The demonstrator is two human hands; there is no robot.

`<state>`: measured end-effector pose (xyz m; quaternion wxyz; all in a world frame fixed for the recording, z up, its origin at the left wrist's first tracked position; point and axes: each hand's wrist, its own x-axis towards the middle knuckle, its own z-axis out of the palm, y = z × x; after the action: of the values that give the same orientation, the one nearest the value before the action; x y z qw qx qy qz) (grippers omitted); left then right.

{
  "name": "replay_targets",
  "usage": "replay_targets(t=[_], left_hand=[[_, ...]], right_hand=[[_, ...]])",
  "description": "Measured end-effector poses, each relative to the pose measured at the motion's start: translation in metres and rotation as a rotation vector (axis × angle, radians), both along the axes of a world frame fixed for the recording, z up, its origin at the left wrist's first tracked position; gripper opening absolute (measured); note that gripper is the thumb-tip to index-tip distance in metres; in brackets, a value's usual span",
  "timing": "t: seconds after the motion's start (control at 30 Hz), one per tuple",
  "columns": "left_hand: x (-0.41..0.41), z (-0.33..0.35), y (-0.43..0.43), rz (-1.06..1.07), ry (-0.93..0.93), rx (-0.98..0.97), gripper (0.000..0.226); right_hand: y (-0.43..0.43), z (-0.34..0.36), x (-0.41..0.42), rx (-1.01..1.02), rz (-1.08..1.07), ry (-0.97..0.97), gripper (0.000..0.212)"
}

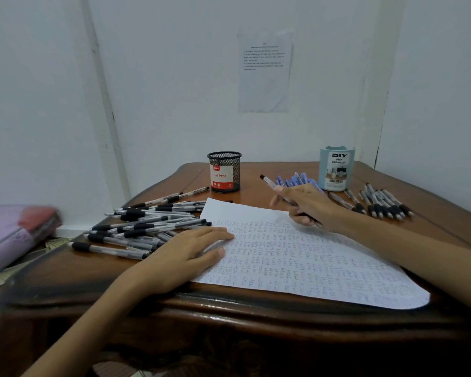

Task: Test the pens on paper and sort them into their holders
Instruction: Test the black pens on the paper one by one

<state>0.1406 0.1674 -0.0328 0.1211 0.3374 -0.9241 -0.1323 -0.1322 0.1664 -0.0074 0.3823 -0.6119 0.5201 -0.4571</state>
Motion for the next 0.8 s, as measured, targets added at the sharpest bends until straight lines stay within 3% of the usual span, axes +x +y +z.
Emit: replay_targets(t=[0.07,0.17,0.23,0.57,0.8], left_hand=[[-0.001,0.001,0.000,0.000,-0.006,-0.003,0.049],[-0.001,0.001,0.000,-0.002,-0.012,-0.001,0.045],[-0.001,0.001,0.001,0.000,-0.009,0.000,0.047],[-0.002,0.002,0.002,-0.003,-0.009,0.008,0.045],[0.000,0.002,0.002,0.000,0.001,-0.002,0.047]], right_hand=[[0.000,-0.001,-0.002,-0.059,-0.091,0.180,0.035],[-0.005,-0.001,-0.013,-0.167,-0.269,0.746,0.031],[-0.008,-0.002,-0.025,-0.163,-0.331,0.977,0.029],[-0.015,-0.001,-0.052,-0.122,-0.549,1.326,0.031],[-0.015,0.002,-0.071,-0.106,-0.620,1.391,0.055]])
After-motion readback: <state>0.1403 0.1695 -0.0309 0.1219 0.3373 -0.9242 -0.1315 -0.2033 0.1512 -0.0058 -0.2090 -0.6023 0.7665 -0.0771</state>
